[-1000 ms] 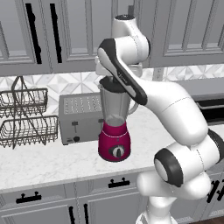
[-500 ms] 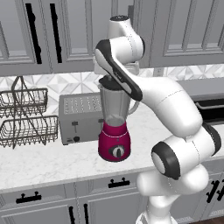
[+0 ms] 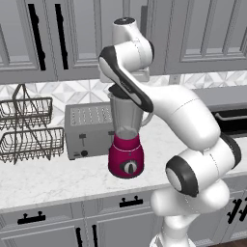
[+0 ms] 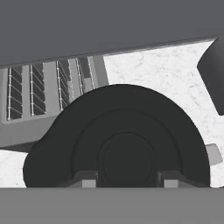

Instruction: Close the lid blender by securely placing the lid on top.

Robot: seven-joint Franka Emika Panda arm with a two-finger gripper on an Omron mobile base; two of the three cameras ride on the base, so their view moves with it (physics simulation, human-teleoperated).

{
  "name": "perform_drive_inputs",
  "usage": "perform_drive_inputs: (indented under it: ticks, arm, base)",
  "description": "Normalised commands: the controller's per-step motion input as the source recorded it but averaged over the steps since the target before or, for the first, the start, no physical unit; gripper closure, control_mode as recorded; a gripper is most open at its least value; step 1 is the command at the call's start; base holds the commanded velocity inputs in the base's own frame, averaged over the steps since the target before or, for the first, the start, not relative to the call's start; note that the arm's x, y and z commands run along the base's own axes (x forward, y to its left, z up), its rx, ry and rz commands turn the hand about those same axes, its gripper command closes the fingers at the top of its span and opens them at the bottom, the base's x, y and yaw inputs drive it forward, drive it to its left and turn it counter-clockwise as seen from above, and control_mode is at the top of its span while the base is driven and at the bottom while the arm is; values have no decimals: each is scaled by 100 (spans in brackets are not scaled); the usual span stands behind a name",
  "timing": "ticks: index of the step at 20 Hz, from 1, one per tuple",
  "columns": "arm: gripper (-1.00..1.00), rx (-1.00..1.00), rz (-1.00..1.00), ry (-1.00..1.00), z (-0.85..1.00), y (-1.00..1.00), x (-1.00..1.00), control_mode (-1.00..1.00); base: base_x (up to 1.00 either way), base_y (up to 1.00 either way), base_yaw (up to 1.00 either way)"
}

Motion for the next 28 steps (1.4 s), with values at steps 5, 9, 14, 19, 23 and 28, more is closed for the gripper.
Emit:
perform_drive_inputs:
  ticks: [5,9,14,19,23,28]
  arm:
    - [100,0,0,-1,-16,47,-8,-100]
    - [100,6,0,0,0,47,-6,-100]
    - [100,7,0,2,0,31,-32,-100]
    - [100,3,0,5,-1,7,-71,-100]
    - [100,1,0,0,0,0,0,-100]
    - [100,0,0,-8,1,-3,-39,-100]
  base:
    - [0,0,0]
    - [0,0,0]
    - [0,0,0]
    - [0,0,0]
    - [0,0,0]
    - [0,0,0]
